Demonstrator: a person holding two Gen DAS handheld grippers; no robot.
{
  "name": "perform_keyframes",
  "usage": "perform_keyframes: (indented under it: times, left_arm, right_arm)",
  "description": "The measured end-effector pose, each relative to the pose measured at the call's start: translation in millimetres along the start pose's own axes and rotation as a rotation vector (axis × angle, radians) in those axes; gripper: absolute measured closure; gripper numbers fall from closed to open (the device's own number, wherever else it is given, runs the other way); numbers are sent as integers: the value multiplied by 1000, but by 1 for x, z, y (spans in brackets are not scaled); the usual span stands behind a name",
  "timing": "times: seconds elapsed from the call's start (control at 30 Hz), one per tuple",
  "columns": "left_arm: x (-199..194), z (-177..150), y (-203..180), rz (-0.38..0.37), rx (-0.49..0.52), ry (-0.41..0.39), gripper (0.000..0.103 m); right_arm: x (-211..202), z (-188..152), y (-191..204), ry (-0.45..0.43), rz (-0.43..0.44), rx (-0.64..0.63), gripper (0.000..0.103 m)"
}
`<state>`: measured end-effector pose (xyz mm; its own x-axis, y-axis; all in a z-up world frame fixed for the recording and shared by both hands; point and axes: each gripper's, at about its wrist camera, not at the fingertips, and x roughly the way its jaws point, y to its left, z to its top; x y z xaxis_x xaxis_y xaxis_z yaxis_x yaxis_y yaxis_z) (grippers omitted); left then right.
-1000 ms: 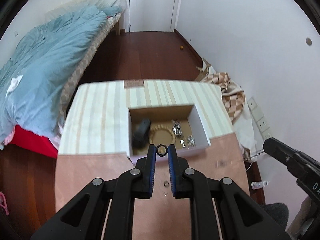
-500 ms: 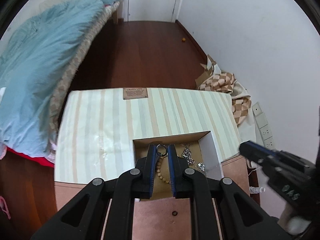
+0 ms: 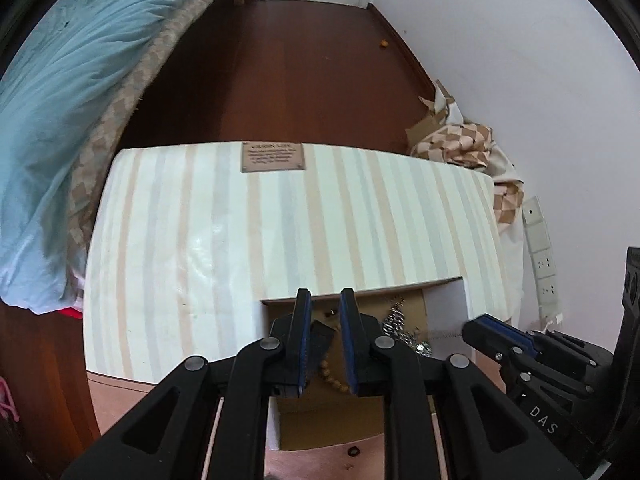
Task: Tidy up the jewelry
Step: 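Open both grippers to drop necklace and ring into the box, then lift out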
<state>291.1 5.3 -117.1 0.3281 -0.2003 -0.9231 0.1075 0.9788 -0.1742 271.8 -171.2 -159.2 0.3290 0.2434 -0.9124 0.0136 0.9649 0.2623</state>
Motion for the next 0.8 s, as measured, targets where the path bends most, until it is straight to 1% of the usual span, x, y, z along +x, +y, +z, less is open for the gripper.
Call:
perform_keyframes:
  times: [0.03, 0.07, 0.1, 0.13, 0.2, 0.27, 0.33, 0.37, 0.4, 0.47, 0.53, 0.57, 0.67, 0.8]
  left_arm:
    - [-2, 0, 3, 16, -4, -6, 75]
    - [-5, -1, 6, 27, -8, -16, 53]
    - [-7, -3, 8, 39, -11, -26, 33]
    - [-10, -4, 11, 58, -11, -38, 28]
    - [-17, -9, 15, 91, -7, -61, 27]
    - [-22, -16, 19, 131, -4, -75, 27]
    - [-26, -23, 21, 167, -1, -85, 16]
    - [-27, -28, 22, 183, 0, -93, 6]
    - [-29, -31, 23, 196, 2, -101, 2]
    - [-32, -42, 22, 231, 8, -125, 2]
    - [-35, -52, 20, 267, 22, -145, 2]
    - [-35, -58, 20, 277, 21, -149, 2]
    - [-37, -72, 21, 273, 13, -147, 1]
    - [-41, -87, 19, 271, 3, -149, 1]
  right_arm:
    - [-1, -1, 1, -5, -2, -1, 70]
    - [-3, -2, 0, -8, -1, 3, 61]
    - [-4, -2, 1, -10, -5, 3, 44]
    - [-6, -3, 2, -19, -15, -2, 38]
    - [-11, -6, 7, -40, -42, -19, 37]
    - [-15, -10, 11, -50, -75, -35, 34]
    - [-18, -14, 13, -60, -117, -51, 14]
    - [-19, -18, 15, -65, -146, -64, 11]
    - [-19, -22, 17, -65, -170, -74, 10]
    - [-19, -28, 17, -62, -213, -81, 10]
    - [-18, -35, 16, -54, -231, -83, 3]
    - [-18, -39, 16, -55, -240, -81, 2]
    - [-19, -49, 15, -61, -268, -84, 2]
    - [-27, -59, 14, -71, -272, -74, 2]
